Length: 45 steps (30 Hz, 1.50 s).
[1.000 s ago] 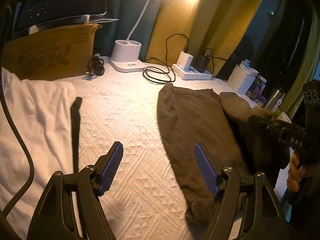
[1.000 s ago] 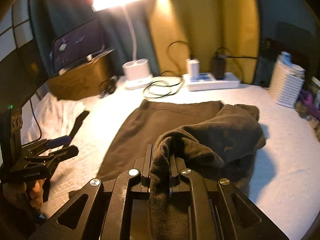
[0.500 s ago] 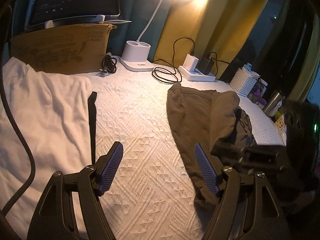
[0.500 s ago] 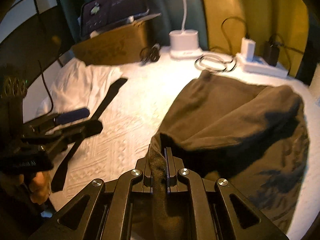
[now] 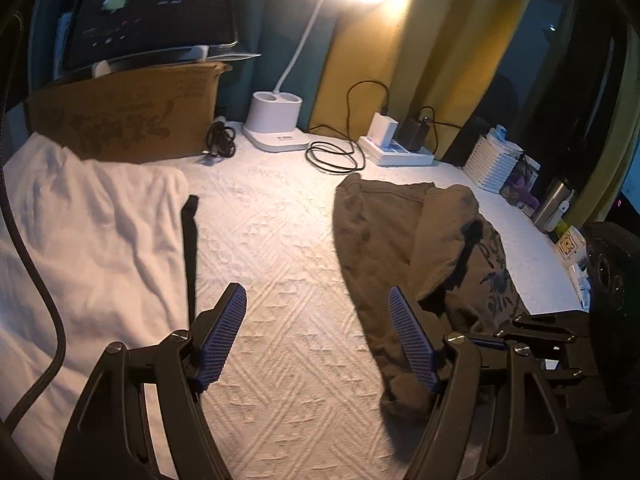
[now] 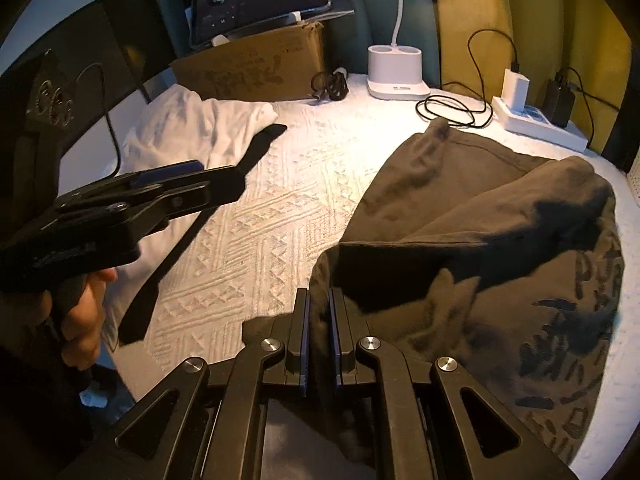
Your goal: Fold small clothes
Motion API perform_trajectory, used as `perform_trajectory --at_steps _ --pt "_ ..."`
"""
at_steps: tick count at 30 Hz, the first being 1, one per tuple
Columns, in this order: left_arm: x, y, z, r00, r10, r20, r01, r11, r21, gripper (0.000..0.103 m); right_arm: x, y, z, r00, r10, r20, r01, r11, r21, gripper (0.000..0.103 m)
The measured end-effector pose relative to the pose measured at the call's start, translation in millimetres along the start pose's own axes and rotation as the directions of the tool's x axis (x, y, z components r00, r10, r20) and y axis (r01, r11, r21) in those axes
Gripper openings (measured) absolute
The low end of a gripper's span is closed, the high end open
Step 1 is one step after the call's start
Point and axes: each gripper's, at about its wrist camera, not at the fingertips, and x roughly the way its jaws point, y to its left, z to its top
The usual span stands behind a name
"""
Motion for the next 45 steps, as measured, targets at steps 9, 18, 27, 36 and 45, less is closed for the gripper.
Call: perform_trajectory --at_steps 9,18,27,36,45 --pt "14 -46 6 0.999 -0.029 -0.031 0.032 0.996 0.079 0.074 -48 -50 -10 0.989 -0.127 0.07 0.121 0.989 0.088 0.093" --pt "31 -93 1 0.994 -0.064 -0.093 0.078 0.984 0.159 0.074 -73 -124 -36 0.969 -0.236 0.077 0.212 0.947 0.241 0.098" --pt "77 -124 -32 0.972 -0.079 -0.22 0.134 0.96 0.246 0.031 -71 -167 -63 0.965 -0.261 0.035 0.238 0.922 0.304 0.098" --pt "60 -103 -46 0.976 0.035 -0.217 0.015 0.974 0.225 0.021 -63 -194 -78 0.967 -0.255 0.006 0.239 0.916 0.323 0.098" --pt "55 -127 -18 0.985 0.086 -0.148 -0.046 0.966 0.256 0.044 -66 -219 -65 0.966 -0.256 0.031 0.236 0.925 0.299 0.098"
